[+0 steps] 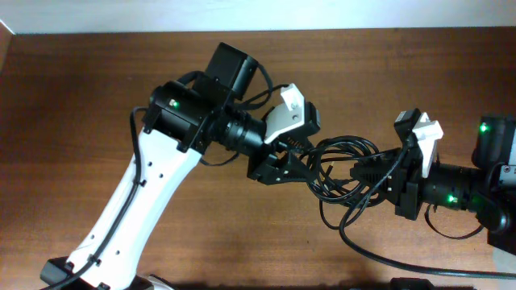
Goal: Untangle cables
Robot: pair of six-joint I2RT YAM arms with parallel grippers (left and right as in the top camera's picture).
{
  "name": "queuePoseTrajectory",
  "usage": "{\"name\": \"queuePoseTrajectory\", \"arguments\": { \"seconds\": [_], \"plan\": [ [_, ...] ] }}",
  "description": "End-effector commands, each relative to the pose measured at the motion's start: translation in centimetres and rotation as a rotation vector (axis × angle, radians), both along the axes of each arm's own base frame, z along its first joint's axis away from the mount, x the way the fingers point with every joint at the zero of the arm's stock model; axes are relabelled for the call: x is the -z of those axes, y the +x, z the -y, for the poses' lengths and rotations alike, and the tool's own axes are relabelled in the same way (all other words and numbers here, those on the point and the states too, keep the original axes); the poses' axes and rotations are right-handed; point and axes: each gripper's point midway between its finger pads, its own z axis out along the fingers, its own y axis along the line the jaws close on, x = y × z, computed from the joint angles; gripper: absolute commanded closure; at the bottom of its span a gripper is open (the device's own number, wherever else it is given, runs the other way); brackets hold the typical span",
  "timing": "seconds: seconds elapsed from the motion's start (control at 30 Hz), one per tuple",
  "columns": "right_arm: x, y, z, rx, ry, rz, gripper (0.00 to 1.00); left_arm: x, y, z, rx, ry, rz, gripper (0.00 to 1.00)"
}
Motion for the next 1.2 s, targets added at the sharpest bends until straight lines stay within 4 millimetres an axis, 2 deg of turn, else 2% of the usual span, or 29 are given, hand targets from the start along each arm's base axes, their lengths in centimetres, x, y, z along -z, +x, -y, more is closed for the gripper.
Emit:
{"name": "queuePoseTrajectory", "arguments": {
  "seconds": [0.0,0.2,0.37,0.5,0.6,0.7,0.77,0.9,1.17],
  "plan": [
    [-0.9,-0.5,-0.5,-0.035,0.038,0.021,0.96,-0.6,-0.1,-0.2,-0.007,-0.003,0.047,0.47],
    [-0.4,0.0,-0.1,-0.01,0.006,0.019,0.96,-1.0,-0.3,-0.1,0.006,-0.023,0.035,0.48],
    [0.3,0.5,0.3,0.018,-0.033,0.009,0.96,-1.8,-1.0,0.1,0.034,-0.07,0.009,0.45],
    [0.5,0.6,0.5,0.029,-0.047,0.009,0.96,-2.2,-1.1,-0.1,0.03,-0.075,0.022,0.35],
    [0.5,0.6,0.5,0.029,-0.047,0.009,0.96,-2.7,-0.7,-1.0,-0.003,-0.083,0.044,0.3],
    [0.5,0.6,0.5,0.028,-0.046,0.009,0.96,-3.0,0.7,-2.5,-0.068,-0.077,0.07,0.19],
    [0.4,0.5,0.4,0.023,-0.04,0.006,0.96,-2.9,1.9,-3.6,-0.121,-0.062,0.081,0.01],
    [0.2,0.3,0.2,0.012,-0.024,0.006,0.96,-2.8,3.1,-4.7,-0.168,-0.056,0.077,0.01],
    [-1.7,-1.1,-1.1,-0.085,0.094,0.029,0.96,-2.4,3.4,-4.9,-0.184,-0.033,0.09,0.01]
  ]
}}
